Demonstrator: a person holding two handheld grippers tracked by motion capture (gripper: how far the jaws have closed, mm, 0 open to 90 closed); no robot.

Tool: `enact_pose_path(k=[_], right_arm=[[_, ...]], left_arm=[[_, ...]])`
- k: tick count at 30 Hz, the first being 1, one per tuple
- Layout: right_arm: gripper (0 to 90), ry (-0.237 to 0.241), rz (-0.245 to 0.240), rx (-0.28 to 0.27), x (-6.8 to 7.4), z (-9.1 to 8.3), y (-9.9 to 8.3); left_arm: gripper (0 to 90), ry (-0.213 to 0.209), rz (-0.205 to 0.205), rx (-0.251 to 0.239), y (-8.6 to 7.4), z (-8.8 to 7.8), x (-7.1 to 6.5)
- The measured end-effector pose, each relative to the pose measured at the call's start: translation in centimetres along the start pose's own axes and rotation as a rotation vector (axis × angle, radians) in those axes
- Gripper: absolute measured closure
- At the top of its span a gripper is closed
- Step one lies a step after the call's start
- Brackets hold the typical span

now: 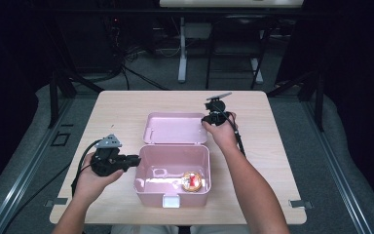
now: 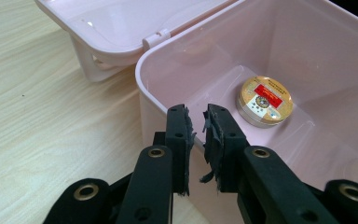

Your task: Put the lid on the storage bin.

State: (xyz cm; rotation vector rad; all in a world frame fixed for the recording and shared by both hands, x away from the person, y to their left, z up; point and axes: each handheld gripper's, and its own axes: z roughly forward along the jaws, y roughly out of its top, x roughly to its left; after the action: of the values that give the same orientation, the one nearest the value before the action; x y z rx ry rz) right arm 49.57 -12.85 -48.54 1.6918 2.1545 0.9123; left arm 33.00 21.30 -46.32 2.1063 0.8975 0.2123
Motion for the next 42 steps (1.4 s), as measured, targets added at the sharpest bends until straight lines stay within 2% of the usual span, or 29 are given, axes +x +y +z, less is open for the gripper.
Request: enact_pose_path(k=[10, 18, 31, 42], right_arm=[[77.4, 0.009, 0.017, -0.005, 0.1, -0.3, 0.2], [78.3, 0.002, 0.005, -0.014, 0.1, -0.7, 0.3], [80.4, 0.004, 0.018, -0.029, 0.3, -1.5, 0.6], [81.8, 0.008, 0.018, -0.064, 0.5, -2.6, 0.8]], left_arm=[[79.9, 0.003, -0.002, -0.004, 0.0, 0.0, 0.0], [80.5, 0.002, -0.003, -0.01, 0.0, 0.1, -0.1], [80.5, 0.003, 0.001, -0.008, 0.0, 0.1, -0.1], [80.5, 0.001, 0.0, -0.008, 0.0, 0.1, -0.1]])
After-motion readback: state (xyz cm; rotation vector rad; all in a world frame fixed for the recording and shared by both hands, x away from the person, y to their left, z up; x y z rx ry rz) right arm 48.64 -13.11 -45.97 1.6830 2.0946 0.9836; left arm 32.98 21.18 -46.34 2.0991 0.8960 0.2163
